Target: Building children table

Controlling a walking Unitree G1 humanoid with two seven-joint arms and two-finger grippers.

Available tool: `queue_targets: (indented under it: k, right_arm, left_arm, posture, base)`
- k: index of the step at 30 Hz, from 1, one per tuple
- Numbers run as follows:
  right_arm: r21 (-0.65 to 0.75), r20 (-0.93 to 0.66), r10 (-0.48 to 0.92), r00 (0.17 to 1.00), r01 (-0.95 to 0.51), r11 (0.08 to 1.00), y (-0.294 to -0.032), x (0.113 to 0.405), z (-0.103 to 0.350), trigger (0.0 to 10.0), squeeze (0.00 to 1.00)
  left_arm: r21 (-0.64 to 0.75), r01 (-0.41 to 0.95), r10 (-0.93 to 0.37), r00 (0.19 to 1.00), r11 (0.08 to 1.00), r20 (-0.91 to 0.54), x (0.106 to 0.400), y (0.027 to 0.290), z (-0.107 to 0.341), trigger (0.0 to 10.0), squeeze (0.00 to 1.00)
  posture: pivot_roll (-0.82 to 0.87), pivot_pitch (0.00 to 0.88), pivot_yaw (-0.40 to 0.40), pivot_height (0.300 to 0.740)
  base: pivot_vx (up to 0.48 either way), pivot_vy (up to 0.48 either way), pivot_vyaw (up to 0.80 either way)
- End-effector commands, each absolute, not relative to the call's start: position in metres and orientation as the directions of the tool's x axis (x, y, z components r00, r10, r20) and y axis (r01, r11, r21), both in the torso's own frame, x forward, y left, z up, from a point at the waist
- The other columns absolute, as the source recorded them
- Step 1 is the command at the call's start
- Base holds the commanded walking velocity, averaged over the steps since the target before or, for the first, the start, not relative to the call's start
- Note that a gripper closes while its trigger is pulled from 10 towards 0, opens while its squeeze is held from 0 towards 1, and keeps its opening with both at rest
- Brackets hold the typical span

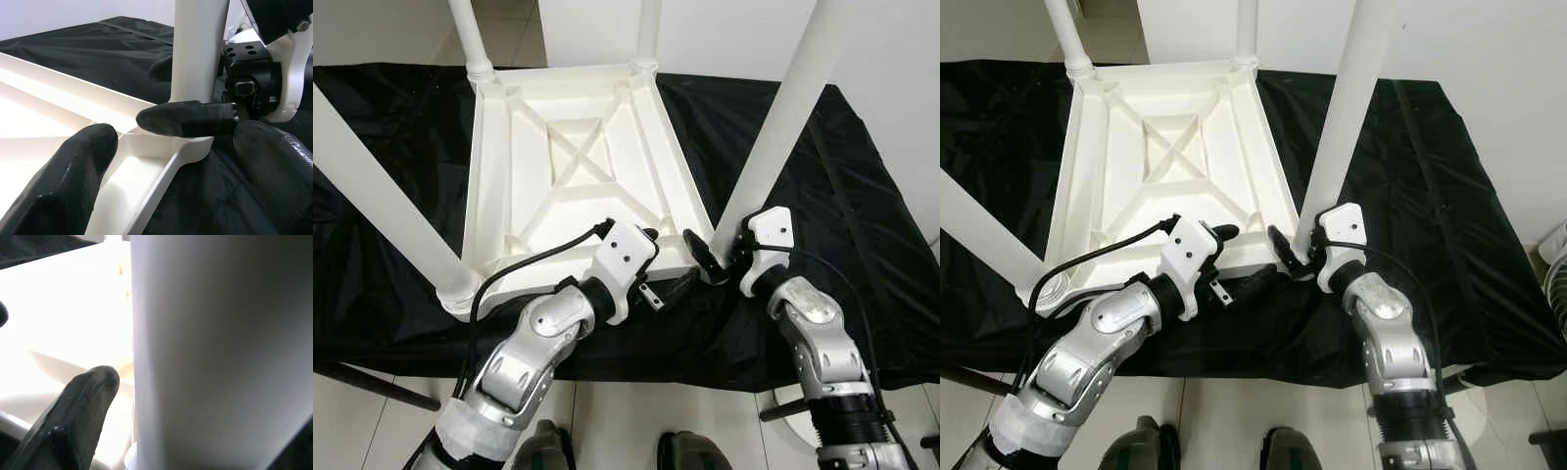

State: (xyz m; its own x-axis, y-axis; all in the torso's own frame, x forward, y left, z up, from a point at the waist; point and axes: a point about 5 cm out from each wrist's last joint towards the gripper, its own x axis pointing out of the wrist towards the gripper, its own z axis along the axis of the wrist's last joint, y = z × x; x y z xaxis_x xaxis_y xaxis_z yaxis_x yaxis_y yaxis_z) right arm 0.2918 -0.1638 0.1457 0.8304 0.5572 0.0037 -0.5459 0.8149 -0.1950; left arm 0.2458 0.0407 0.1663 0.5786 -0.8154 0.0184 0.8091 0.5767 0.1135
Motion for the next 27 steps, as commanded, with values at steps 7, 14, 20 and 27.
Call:
queue_targets:
  k: [7,14,20,27]
  right_arm:
    - [-0.196,-0.079,0.690,0.720,-0.690,0.697,-0.156,0.299,0.131,0.0,0.00]
    - [-0.179,-0.070,0.683,0.727,-0.683,0.708,-0.159,0.299,0.128,0.0,0.00]
    - [-0.158,-0.034,0.608,0.793,-0.605,0.781,-0.164,0.301,0.127,0.0,0.00]
    - [-0.114,0.002,0.500,0.866,-0.496,0.861,-0.159,0.298,0.127,0.0,0.00]
  left_arm:
    - [0.115,0.822,-0.827,0.562,0.558,0.001,0.246,0.043,0.166,10.0,0.00]
    - [0.112,0.820,-0.825,0.565,0.561,0.001,0.246,0.043,0.166,10.0,0.00]
    - [0.110,0.823,-0.828,0.560,0.557,0.002,0.247,0.043,0.166,10.0,0.00]
    - [0.106,0.829,-0.834,0.552,0.549,0.002,0.246,0.041,0.165,10.0,0.00]
  posture:
    - [-0.02,0.076,0.023,0.740]
    - [-0.02,0.074,0.023,0.740]
    - [-0.04,0.072,0.028,0.740]
    - [-0.05,0.075,0.029,0.740]
  base:
    - [0.000,0.000,0.00]
    - [0.000,0.000,0.00]
    - [0.000,0.000,0.00]
    - [0.000,0.000,0.00]
